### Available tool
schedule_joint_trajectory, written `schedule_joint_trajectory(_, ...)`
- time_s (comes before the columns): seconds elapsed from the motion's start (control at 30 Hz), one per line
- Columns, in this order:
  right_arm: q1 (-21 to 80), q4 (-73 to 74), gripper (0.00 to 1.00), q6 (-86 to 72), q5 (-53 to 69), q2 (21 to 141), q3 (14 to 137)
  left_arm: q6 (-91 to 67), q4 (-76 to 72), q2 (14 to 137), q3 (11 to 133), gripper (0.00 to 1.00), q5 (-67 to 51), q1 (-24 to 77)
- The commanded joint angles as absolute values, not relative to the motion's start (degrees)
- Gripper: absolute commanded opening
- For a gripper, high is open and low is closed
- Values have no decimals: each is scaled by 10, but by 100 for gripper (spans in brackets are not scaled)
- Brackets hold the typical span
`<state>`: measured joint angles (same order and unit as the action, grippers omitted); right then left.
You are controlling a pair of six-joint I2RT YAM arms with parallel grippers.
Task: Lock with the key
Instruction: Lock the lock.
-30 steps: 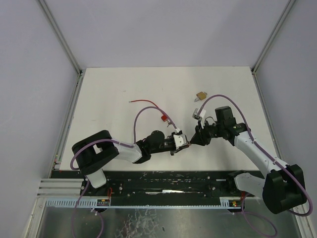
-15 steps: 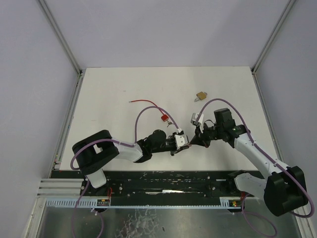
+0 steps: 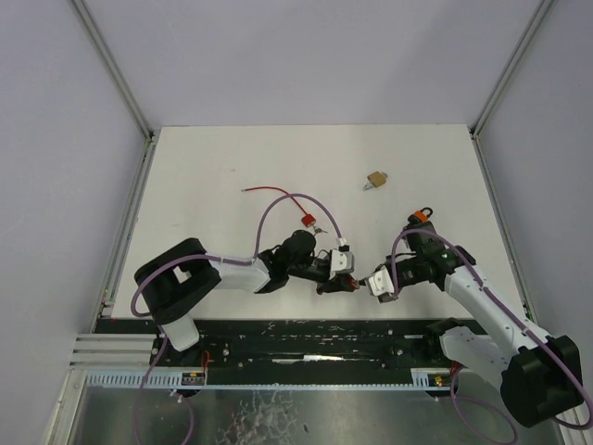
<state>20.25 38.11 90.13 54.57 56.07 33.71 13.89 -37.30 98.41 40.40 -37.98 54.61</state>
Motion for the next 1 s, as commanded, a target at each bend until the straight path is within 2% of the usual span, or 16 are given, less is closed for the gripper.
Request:
schedule_joint_trajectory(0.0, 199, 448, 0, 1017, 553, 541, 347, 154, -335, 984, 422, 0, -421, 536)
schedule_joint_trajectory(0.33, 152, 455, 2, 945, 613, 529, 369, 178, -321, 976, 410, 0, -375, 524)
schedule_joint_trajectory(0.37, 149, 448, 6, 923, 621, 533, 370, 178, -321, 976, 410, 0, -373, 524)
schedule_joint_trajectory(0.5, 149, 427, 33, 896, 649, 546, 351, 171, -331, 976, 410, 0, -373, 526)
schedule_joint_trajectory(0.6, 149, 403, 43, 873, 654, 564, 338, 166, -339, 976, 410, 0, -373, 530)
schedule_joint_trajectory(0.97, 164, 289, 45, 779, 600, 582, 319, 164, -336, 988, 422, 0, -376, 544)
